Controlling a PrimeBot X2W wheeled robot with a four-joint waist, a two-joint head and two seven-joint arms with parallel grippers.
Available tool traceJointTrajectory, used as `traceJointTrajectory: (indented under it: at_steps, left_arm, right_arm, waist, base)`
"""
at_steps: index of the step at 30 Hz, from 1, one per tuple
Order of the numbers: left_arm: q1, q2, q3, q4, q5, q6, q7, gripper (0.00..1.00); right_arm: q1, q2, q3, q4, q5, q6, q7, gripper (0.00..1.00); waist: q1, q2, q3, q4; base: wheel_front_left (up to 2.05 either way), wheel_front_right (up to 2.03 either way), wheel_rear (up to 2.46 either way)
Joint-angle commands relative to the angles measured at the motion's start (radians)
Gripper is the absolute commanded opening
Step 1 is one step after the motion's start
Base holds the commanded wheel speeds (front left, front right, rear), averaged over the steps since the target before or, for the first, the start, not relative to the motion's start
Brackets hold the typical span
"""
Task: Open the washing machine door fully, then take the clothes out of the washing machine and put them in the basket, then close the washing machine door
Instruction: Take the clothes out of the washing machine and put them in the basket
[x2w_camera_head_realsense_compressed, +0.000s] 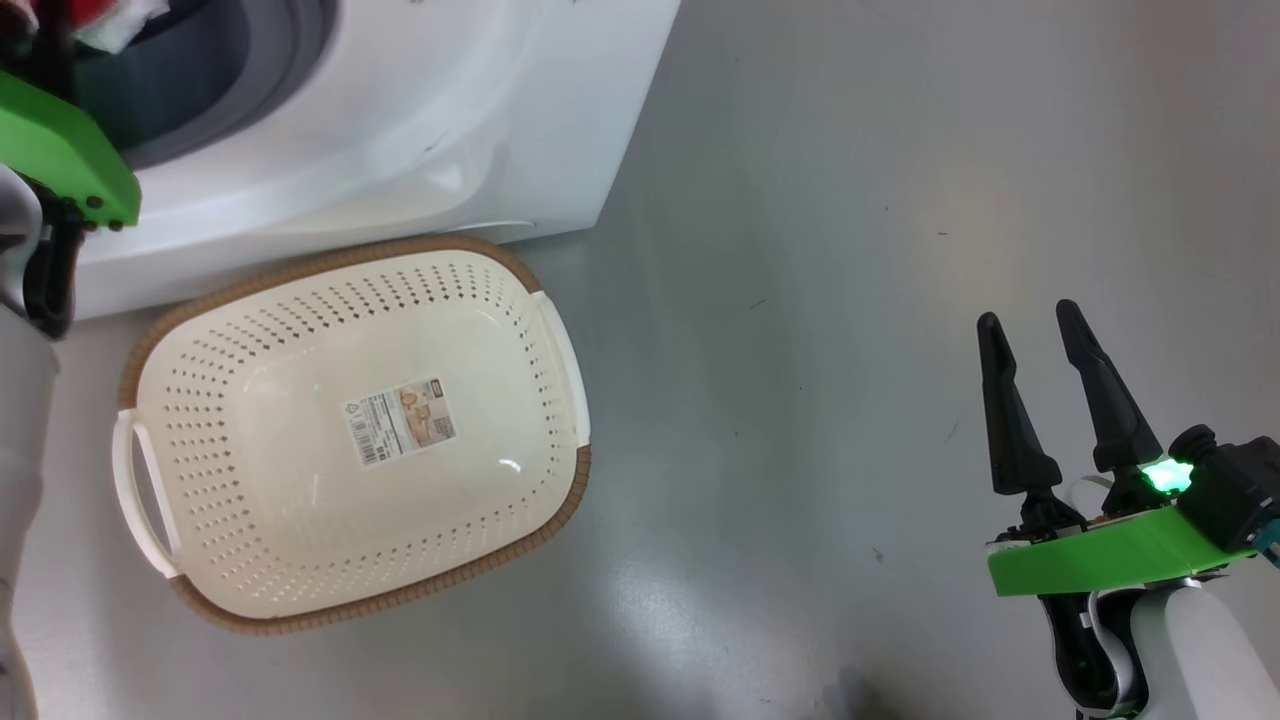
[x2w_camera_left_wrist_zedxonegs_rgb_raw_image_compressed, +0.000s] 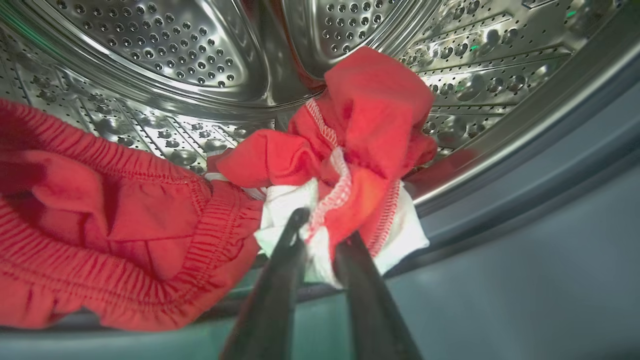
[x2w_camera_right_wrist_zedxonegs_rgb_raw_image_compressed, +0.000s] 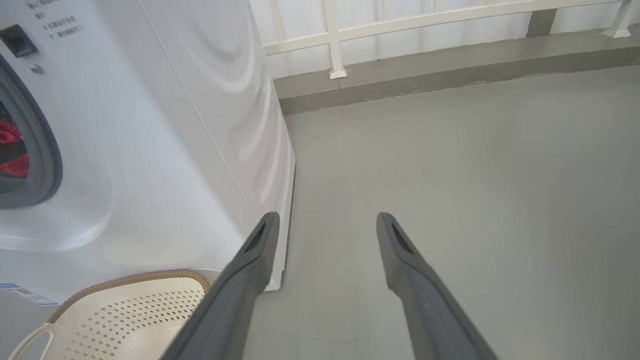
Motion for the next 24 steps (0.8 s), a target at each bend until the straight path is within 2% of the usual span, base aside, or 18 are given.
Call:
traceJointTrajectory:
  at_steps: [1,9,12,18,24]
  left_arm:
    - [-0.022,0.050,0.005,-0.012,-0.011,0.002,-0.003,0.00]
    - [0.004,0.043,-0.012,-0.043,-0.064,0.002,-0.009,0.00]
    - [0.026,0.056,0.008,-0.100,-0.061,0.002,-0.010,0.00]
    - [0.140,0.059,0.124,-0.275,-0.008,0.024,-0.011,0.00]
    - [0.286,0.010,0.296,-0.457,0.073,0.032,-0.011,0.00]
  right_arm:
    - [-0.004,-0.004,0.019,-0.025,-0.011,0.006,-0.006,1.00]
    - [-0.002,-0.009,0.018,-0.022,-0.014,0.006,-0.006,1.00]
    - [0.001,-0.013,0.015,-0.021,-0.015,0.006,-0.006,1.00]
    - [0.009,-0.023,0.014,-0.019,-0.017,0.006,-0.006,1.00]
    - [0.022,-0.038,0.009,-0.012,-0.017,0.006,-0.006,1.00]
  waist:
    - [-0.0001,0.0000,-0.003,0.002]
    - [-0.0001,0.0000,-0.031,0.016]
    - [-0.0001,0.0000,-0.046,0.025]
    - [-0.0001,0.0000,-0.083,0.047]
    - [-0.0001,0.0000,-0.128,0.077]
  base:
    - [0.00,0.00,0.00]
    - [0.00,0.00,0.00]
    - [0.00,0.00,0.00]
    - [0.00,0.00,0.00]
    - [0.00,0.00,0.00]
